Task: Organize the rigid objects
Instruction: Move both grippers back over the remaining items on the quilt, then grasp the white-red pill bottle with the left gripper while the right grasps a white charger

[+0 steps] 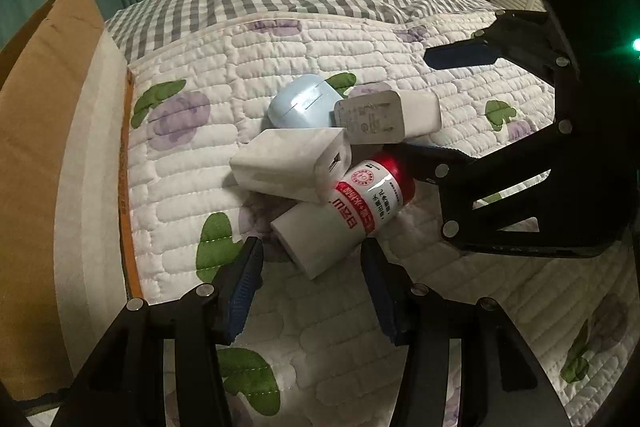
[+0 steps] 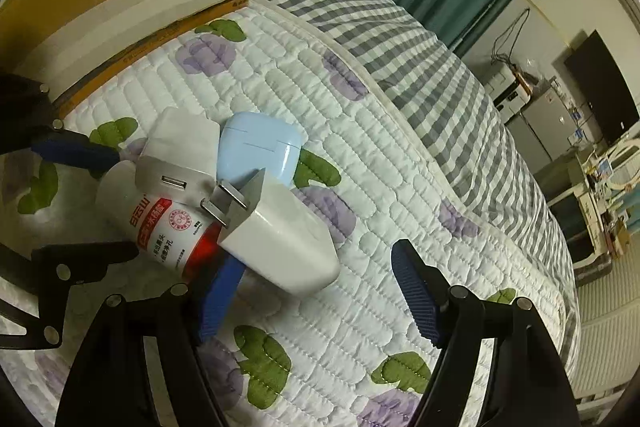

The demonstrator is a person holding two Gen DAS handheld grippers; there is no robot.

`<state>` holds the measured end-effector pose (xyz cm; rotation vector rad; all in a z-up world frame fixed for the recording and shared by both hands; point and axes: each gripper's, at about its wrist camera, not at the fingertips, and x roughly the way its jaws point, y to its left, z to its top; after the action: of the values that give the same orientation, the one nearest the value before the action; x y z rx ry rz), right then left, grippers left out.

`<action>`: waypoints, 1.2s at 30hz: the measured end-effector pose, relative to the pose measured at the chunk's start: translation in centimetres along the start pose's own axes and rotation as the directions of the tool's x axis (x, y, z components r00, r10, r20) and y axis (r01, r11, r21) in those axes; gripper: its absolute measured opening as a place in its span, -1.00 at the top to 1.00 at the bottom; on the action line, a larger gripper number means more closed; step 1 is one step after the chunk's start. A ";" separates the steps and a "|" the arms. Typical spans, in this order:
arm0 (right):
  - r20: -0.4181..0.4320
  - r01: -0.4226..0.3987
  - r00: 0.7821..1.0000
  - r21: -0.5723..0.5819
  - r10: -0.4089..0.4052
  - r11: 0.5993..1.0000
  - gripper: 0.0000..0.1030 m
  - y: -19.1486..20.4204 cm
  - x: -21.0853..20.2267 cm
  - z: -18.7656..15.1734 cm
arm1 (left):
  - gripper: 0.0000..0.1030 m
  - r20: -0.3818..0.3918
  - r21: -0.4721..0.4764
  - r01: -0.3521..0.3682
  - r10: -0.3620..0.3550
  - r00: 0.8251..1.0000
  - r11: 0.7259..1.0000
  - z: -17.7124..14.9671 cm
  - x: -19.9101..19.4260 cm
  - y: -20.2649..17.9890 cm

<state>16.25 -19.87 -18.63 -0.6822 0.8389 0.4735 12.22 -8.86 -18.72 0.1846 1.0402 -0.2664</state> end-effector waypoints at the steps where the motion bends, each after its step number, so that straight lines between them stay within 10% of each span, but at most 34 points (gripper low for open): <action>1: 0.006 -0.002 1.000 -0.002 0.002 1.000 -0.44 0.1 -0.2 0.1 | -0.04 0.001 0.002 0.002 -0.002 1.000 1.000 0.1 0.1 -0.1; 3: 0.024 -0.053 0.998 -0.001 0.053 0.999 0.12 0.1 -0.5 0.2 | -0.04 -0.001 0.008 0.008 -0.008 1.000 1.000 0.2 0.2 -0.2; 13: -0.016 -0.132 0.990 0.245 0.140 0.960 0.41 -3.7 -2.1 -1.4 | -0.16 -0.007 0.072 0.008 -0.008 1.000 0.997 2.0 2.3 -1.8; 26: -0.018 -0.120 0.991 0.342 0.135 0.932 0.42 -5.4 -3.3 -2.4 | 0.44 -0.014 0.105 0.081 -0.080 0.997 0.991 -0.3 -0.5 -2.9; 36: -0.018 -0.100 0.993 0.379 0.115 0.920 0.42 -6.0 -4.1 -3.1 | 0.19 -0.012 0.106 0.039 -0.038 0.999 0.994 0.4 -1.0 -3.0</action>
<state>15.97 -26.68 -14.65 -0.2900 0.9765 0.3819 11.19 -11.68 -17.74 0.2622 1.0405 -0.3568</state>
